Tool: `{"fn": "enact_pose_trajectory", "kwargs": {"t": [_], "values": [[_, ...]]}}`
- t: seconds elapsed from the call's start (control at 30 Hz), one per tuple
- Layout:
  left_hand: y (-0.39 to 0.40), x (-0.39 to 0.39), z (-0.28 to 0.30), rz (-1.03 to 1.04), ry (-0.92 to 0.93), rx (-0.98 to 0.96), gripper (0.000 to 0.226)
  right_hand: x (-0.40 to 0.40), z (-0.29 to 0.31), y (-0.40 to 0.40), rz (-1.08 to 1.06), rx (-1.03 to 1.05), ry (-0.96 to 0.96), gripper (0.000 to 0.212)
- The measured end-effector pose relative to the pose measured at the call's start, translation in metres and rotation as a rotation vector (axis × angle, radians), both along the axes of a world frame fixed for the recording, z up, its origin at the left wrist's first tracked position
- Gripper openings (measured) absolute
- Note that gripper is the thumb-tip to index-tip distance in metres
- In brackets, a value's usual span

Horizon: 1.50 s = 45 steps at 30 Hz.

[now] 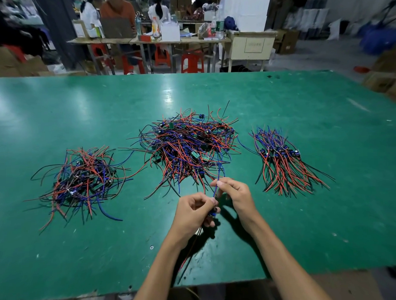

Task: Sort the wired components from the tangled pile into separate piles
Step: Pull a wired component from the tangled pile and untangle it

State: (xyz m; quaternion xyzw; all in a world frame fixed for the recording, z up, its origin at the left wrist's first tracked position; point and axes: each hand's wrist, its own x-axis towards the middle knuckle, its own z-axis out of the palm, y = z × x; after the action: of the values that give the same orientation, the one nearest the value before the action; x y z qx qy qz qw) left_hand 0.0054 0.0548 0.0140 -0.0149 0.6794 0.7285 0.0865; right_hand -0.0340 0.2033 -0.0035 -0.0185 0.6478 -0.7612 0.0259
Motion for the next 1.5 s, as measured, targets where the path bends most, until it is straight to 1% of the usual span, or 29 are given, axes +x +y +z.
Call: {"fn": "enact_pose_trajectory", "kwargs": {"t": [0.13,0.27,0.37,0.5,0.53,0.57,0.67,0.7,0.73,0.8,0.87,0.93,1.0,1.03,1.1,1.17,1.23,1.3,1.37,1.4,1.43,1.47,1.5], "values": [[-0.004,0.003,-0.001,-0.087,0.000,0.001,0.017,-0.003,-0.001,0.002,-0.150,-0.038,-0.014,0.022],[-0.008,0.006,0.004,-0.201,0.012,0.013,0.027,-0.008,-0.003,0.003,-0.290,-0.111,-0.038,0.031],[-0.009,0.005,0.006,-0.261,-0.007,0.008,0.034,-0.010,-0.004,0.005,-0.353,-0.181,-0.054,0.032],[-0.012,0.007,0.006,-0.244,0.018,0.042,0.018,-0.011,-0.005,0.007,-0.314,-0.237,-0.024,0.032],[-0.013,0.008,0.006,-0.211,0.026,0.076,0.015,-0.010,-0.005,0.006,-0.295,-0.205,-0.011,0.031],[-0.013,0.008,0.006,-0.159,0.028,0.127,0.016,-0.008,-0.005,0.005,-0.273,-0.112,0.017,0.029],[-0.013,0.000,0.005,0.078,-0.024,0.384,0.020,0.003,-0.006,-0.007,-0.126,0.376,0.215,0.003],[-0.012,-0.004,0.004,0.153,-0.048,0.457,0.019,0.005,-0.009,-0.012,-0.070,0.513,0.287,0.007],[-0.011,-0.008,0.003,0.221,-0.069,0.504,0.018,0.007,-0.009,-0.017,-0.037,0.599,0.338,0.013],[-0.011,-0.014,0.002,0.332,-0.086,0.552,0.014,0.009,-0.007,-0.022,-0.022,0.652,0.371,0.017],[-0.009,-0.018,0.002,0.406,-0.081,0.593,0.012,0.011,-0.005,-0.019,-0.010,0.601,0.365,0.022],[-0.004,-0.019,0.002,0.424,-0.090,0.603,0.017,0.014,-0.001,-0.013,0.022,0.438,0.315,0.027],[0.000,-0.018,0.002,0.429,-0.086,0.552,0.018,0.015,0.004,-0.008,0.016,0.238,0.232,0.026],[0.003,-0.017,0.002,0.431,-0.059,0.529,0.017,0.014,0.005,-0.005,-0.027,0.156,0.204,0.023],[0.007,-0.013,0.002,0.431,0.004,0.483,0.015,0.010,0.004,-0.003,-0.153,0.062,0.153,0.020],[0.011,-0.006,0.001,0.401,0.064,0.406,0.015,0.007,0.003,-0.001,-0.219,0.001,0.101,0.024],[0.012,0.002,-0.003,0.320,0.136,0.309,0.014,0.005,0.002,0.001,-0.218,-0.105,0.040,0.026],[0.009,0.009,-0.008,0.218,0.206,0.214,0.018,0.002,0.003,0.006,-0.199,-0.273,-0.047,0.022],[0.003,0.008,-0.012,0.179,0.267,0.084,0.022,0.000,0.001,0.012,-0.166,-0.462,-0.105,0.016],[-0.001,0.007,-0.014,0.197,0.270,0.063,0.019,0.000,0.000,0.015,-0.146,-0.509,-0.110,0.014],[-0.005,0.004,-0.013,0.238,0.234,0.102,0.014,0.000,-0.001,0.016,-0.125,-0.498,-0.100,0.014],[-0.009,0.002,-0.010,0.261,0.174,0.165,0.012,0.001,-0.002,0.016,-0.101,-0.437,-0.079,0.016],[-0.012,-0.001,-0.007,0.246,0.118,0.203,0.014,0.001,-0.003,0.015,-0.070,-0.350,-0.049,0.020]]}}
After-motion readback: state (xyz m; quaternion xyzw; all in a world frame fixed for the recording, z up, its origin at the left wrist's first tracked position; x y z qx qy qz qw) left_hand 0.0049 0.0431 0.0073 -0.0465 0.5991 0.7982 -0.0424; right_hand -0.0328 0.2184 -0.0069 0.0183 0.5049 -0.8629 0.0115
